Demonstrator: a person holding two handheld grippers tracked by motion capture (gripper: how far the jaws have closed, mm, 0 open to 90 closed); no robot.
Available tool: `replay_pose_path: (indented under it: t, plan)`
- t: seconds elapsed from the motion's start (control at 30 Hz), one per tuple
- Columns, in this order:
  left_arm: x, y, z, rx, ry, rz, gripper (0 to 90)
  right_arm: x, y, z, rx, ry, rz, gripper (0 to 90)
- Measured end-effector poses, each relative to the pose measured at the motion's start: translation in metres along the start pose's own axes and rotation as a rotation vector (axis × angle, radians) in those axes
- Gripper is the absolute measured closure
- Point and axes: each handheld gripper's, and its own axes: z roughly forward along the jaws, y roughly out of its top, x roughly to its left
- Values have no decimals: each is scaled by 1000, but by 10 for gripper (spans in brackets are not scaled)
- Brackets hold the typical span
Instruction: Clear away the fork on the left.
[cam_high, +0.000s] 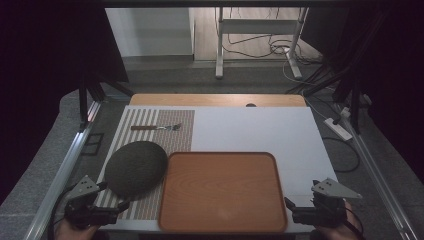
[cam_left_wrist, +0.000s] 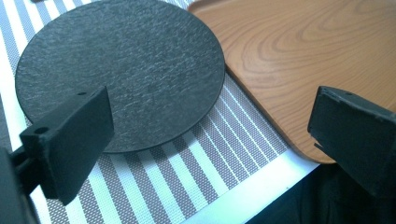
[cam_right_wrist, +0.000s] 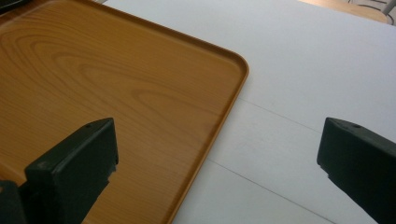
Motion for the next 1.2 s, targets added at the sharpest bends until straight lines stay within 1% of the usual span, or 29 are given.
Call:
replay_pose_path:
  t: [0.07, 0.17, 0.37, 0.5, 0.6, 0.67, 0.87, 0.97, 1.03, 1.13, 1.2]
  plan:
    - [0, 0, 0, 5, -1, 0, 16, 0, 0, 0, -2, 1, -3, 0]
    - [1, 0, 0, -1, -8, -9, 15, 1, 0, 0, -1, 3, -8, 0]
    - [4, 0, 0, 4, -18, -31, 12, 2, 0, 0, 4, 6, -17, 0]
    - [4, 0, 1, 15, -7, -39, 0, 2, 0, 1, 3, 11, -25, 0]
    - [3, 1, 2, 23, -4, -35, 0, 2, 0, 1, 4, 14, -26, 0]
    - [3, 1, 2, 24, -4, -32, 0, 2, 0, 1, 4, 14, -27, 0]
    - [4, 1, 2, 18, -7, -46, 0, 3, 0, 1, 7, 15, -32, 0]
    - [5, 1, 2, 25, -8, -49, 0, 3, 0, 1, 9, 15, -33, 0]
    - [5, 2, 3, 31, -17, -52, 0, 3, 0, 1, 11, 12, -33, 0]
    - [6, 4, 4, 21, -43, -59, 0, 3, 0, 1, 2, 10, -34, 0]
    - [6, 6, 5, 22, -46, -54, 0, 4, 0, 1, 1, 10, -36, 0]
